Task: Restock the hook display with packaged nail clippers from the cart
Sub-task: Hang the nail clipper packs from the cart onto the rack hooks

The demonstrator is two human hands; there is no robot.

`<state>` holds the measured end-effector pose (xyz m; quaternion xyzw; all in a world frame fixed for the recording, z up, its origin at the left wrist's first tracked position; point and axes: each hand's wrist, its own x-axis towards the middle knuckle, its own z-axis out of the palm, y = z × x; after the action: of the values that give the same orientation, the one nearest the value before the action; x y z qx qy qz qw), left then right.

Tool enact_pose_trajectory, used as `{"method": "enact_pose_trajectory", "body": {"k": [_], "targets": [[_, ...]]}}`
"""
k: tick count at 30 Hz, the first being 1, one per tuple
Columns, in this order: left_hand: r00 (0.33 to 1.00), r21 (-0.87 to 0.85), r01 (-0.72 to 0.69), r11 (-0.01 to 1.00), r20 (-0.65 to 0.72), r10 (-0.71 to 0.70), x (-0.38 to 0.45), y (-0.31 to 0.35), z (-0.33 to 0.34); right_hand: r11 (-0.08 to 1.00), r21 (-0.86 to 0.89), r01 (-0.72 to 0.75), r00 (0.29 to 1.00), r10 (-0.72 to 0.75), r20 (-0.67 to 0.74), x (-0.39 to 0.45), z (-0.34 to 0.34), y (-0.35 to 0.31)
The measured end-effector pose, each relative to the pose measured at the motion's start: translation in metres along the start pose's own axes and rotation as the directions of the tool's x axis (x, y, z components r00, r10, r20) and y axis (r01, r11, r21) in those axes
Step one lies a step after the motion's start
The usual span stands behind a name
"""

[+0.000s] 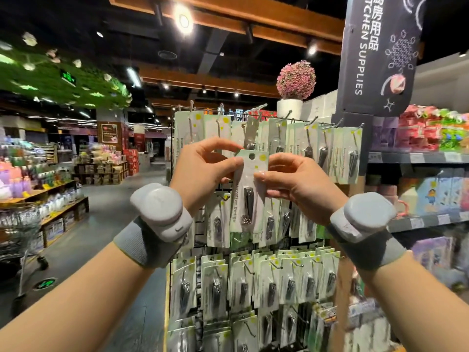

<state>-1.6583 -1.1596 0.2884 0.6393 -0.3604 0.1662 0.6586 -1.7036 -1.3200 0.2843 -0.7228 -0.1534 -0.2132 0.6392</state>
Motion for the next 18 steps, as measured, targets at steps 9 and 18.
{"method": "enact_pose_trajectory", "body": {"k": [9,18], "targets": [[0.999,0.071,0.033,0.997,0.017,-0.034,-0.015,-0.021,-0.006,0.999,-0.053,-0.001,1.0,0.0,-0.029,-0.009,0.005,0.027],[0.992,0.245,0.083,0.966,0.07,-0.103,-0.025,-0.037,0.014,0.993,-0.109,-0.033,0.999,0.034,0.005,-0.019,-0.018,0.05]]}}
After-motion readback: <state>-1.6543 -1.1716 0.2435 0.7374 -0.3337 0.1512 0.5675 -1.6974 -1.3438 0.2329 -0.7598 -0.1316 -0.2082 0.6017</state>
